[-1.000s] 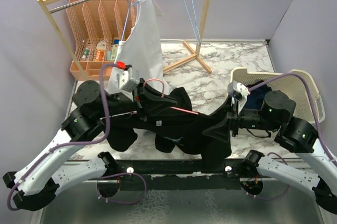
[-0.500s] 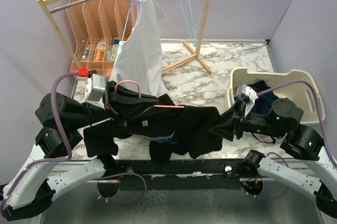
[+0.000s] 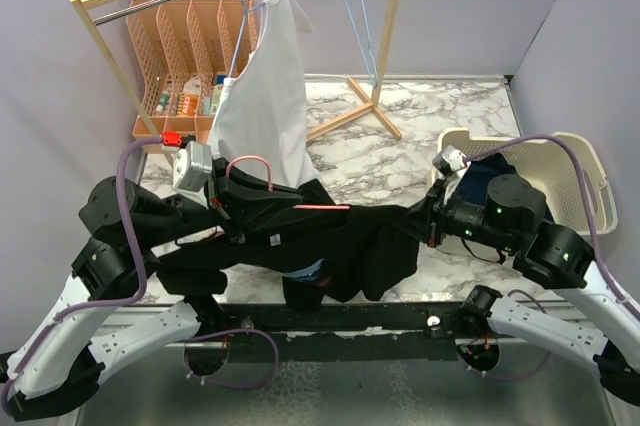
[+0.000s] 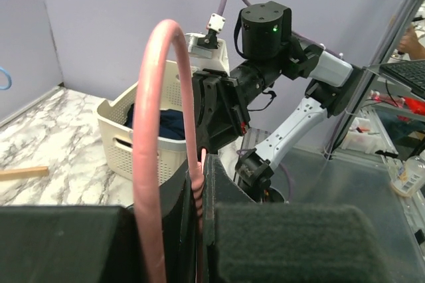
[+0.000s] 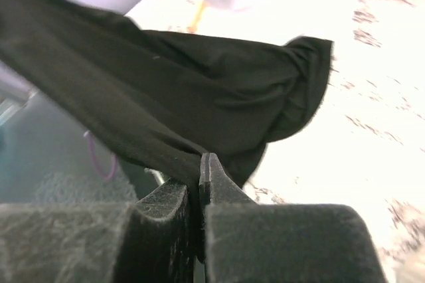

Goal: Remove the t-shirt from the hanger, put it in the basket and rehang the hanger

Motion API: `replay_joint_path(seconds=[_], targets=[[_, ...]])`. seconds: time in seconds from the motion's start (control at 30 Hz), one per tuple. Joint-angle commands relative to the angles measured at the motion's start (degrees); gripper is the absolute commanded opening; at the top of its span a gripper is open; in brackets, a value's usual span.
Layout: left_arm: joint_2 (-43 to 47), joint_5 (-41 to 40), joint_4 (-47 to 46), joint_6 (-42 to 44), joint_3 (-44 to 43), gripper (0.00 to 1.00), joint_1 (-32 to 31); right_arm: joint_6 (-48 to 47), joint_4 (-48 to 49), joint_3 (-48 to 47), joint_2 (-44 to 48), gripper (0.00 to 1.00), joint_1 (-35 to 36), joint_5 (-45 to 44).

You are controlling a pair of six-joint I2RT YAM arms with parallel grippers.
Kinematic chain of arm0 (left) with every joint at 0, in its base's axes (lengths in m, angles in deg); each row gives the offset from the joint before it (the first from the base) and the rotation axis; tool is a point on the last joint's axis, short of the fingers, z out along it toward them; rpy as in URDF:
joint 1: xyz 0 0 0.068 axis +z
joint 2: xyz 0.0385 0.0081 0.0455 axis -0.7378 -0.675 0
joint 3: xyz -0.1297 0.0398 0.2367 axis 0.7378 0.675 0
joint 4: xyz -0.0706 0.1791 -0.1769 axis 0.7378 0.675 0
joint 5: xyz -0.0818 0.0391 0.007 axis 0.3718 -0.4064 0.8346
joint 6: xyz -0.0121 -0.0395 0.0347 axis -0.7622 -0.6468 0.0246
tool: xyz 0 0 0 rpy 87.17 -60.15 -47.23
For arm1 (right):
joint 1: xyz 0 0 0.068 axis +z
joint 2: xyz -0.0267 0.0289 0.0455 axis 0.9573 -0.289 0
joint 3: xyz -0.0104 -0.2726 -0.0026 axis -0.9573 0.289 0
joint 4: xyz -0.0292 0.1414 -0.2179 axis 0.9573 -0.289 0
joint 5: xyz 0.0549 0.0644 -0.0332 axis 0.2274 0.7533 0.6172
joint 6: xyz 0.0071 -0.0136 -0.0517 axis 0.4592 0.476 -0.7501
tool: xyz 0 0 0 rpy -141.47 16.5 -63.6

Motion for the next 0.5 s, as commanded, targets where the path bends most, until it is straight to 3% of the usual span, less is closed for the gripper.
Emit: replay_joint_path(seconds=[0.0,0.1,0.2,0.47], targets=[[2.8,-3.6,0.3,0.2,-0.9,0.00,0.4,4.2,-6.9,-2.3,-0.4,0.01,0.1,-21.1],[4.5,-6.3,1.7,1.1,-1.4,0.00,0.3,8.3,-12.2,-3.3,0.2,0.01,0.1,-32.2],[5.8,-8.8,2.9,2.1,-2.5,0.00,0.3,11.8,-15.8,-3.5,1.6,0.01,0.1,-37.8],[9.4,-13.6,2.4,3.5,-4.1,0.00,0.4,12.2,-16.3,-2.5,1.1,0.01,0.1,-34.2]])
